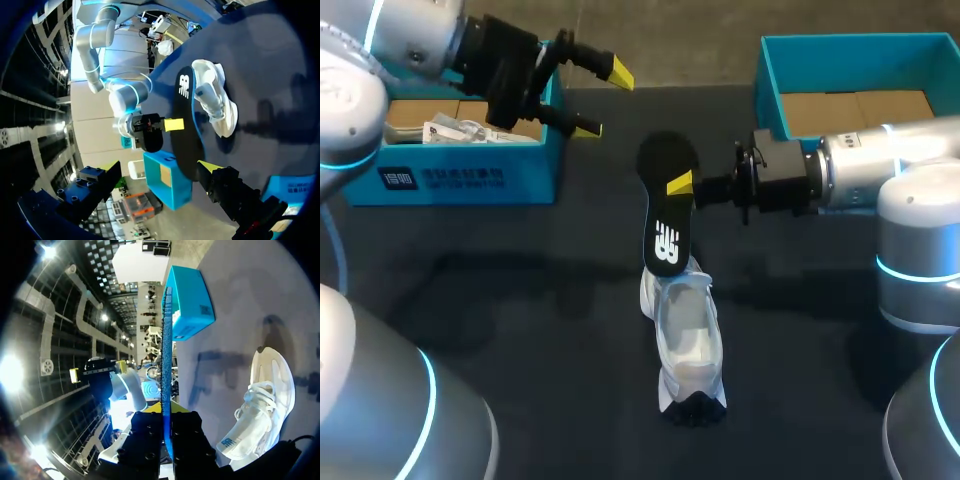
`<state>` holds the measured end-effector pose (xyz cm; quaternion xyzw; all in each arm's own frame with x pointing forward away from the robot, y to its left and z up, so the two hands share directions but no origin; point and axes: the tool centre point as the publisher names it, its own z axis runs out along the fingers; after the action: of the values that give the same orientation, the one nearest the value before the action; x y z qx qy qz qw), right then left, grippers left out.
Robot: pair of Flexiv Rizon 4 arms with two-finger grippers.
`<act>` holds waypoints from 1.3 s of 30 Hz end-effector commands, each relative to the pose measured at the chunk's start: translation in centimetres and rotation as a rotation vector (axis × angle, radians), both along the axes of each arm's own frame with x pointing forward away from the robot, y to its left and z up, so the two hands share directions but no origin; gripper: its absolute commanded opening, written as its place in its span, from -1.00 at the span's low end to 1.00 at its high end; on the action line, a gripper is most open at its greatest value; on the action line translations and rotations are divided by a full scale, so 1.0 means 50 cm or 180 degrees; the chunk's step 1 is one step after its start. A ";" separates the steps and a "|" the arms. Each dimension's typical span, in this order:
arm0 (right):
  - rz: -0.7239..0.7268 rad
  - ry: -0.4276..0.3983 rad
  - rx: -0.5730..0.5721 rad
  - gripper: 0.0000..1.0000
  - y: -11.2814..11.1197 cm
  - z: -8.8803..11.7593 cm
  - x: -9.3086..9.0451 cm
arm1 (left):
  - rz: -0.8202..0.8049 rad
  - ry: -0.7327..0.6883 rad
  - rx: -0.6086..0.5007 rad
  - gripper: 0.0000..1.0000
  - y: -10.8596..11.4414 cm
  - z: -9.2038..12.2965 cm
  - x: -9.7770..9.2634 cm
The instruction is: Take the shoe out of the shoebox, open the shoe tongue, remove and reinsert the insole, then place the shoe into the shoebox
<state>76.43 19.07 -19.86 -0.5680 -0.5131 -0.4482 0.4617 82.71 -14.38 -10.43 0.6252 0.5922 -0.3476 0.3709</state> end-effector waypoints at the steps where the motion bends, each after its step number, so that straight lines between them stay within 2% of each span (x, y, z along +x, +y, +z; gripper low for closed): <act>1: -0.0006 0.0002 -0.0004 -1.00 0.004 0.000 0.000 | 0.0213 0.0131 -0.0164 1.00 0.025 -0.032 -0.018; 5: -0.0006 0.0002 -0.0004 -1.00 0.004 0.000 0.000 | 0.0352 0.0335 -0.0254 1.00 0.050 -0.070 -0.022; 9: -0.0006 0.0002 -0.0004 -1.00 0.004 0.000 0.000 | 0.0312 0.0451 -0.0561 1.00 0.061 -0.106 -0.032; 11: -0.0006 0.0002 -0.0004 -1.00 0.004 0.000 0.000 | 0.0358 0.0390 -0.0596 1.00 0.057 -0.126 -0.034; 16: -0.0006 0.0002 -0.0004 -1.00 0.004 0.000 0.000 | 0.0439 0.0412 -0.0997 1.00 0.040 -0.168 -0.029; 22: -0.0006 0.0002 -0.0004 -1.00 0.004 0.000 0.000 | 0.0444 0.0461 -0.1291 1.00 0.016 -0.172 -0.024; 31: -0.0006 0.0002 -0.0004 -1.00 0.004 0.000 0.000 | 0.0371 0.0430 -0.1257 1.00 0.012 -0.171 -0.023; 39: -0.0006 0.0002 -0.0004 -1.00 0.004 0.000 0.000 | 0.0471 0.0592 -0.1363 1.00 -0.039 -0.197 -0.037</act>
<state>76.42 19.07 -19.87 -0.5680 -0.5131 -0.4482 0.4617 80.91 -15.05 -19.73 0.4644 0.5800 -0.4931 0.4525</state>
